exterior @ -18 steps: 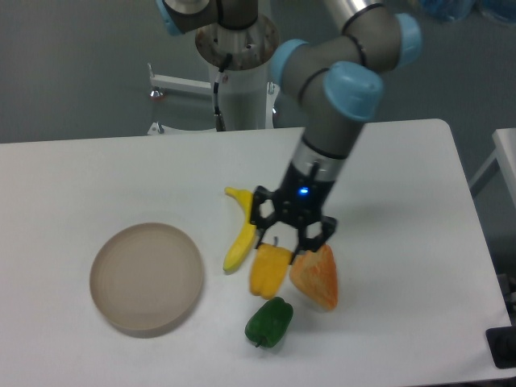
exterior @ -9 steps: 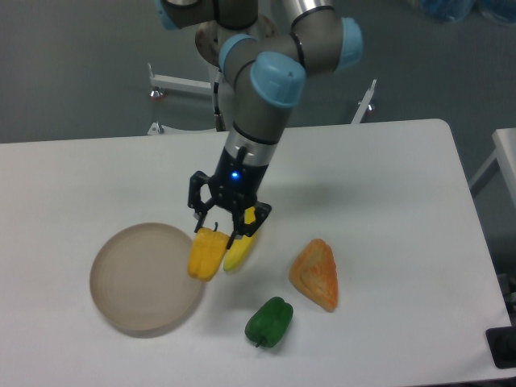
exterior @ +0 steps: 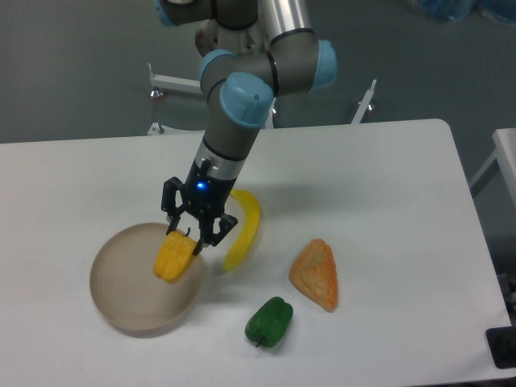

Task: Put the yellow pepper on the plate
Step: 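Carry the yellow pepper over the banana toward the beige plate, then lower the yellow pepper onto the plate and open the gripper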

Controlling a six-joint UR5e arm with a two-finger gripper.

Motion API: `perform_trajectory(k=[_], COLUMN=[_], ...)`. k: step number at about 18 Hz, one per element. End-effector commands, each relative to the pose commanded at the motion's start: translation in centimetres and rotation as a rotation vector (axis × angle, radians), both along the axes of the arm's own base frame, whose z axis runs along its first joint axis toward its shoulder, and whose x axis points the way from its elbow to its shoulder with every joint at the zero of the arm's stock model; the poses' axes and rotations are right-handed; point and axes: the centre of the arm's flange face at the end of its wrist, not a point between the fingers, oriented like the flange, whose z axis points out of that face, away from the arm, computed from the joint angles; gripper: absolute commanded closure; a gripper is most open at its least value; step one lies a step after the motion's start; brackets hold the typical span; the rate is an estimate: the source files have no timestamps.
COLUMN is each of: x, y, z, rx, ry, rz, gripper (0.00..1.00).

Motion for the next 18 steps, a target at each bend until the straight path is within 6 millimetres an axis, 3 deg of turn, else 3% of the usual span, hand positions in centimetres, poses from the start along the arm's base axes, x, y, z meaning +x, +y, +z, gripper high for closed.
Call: perform_trajectory(k=[3, 6, 18], x=[1.3, 1.8, 2.5], y=[0.0, 0.8, 1.5], z=[-1.0, -3.7, -6.2], rx=[-0.019, -0.054, -0.094], ry=[-0.01, -0.025, -0.049], rz=[-0.016, -0.035, -0.038], gripper=[0.45, 0.45, 0.44])
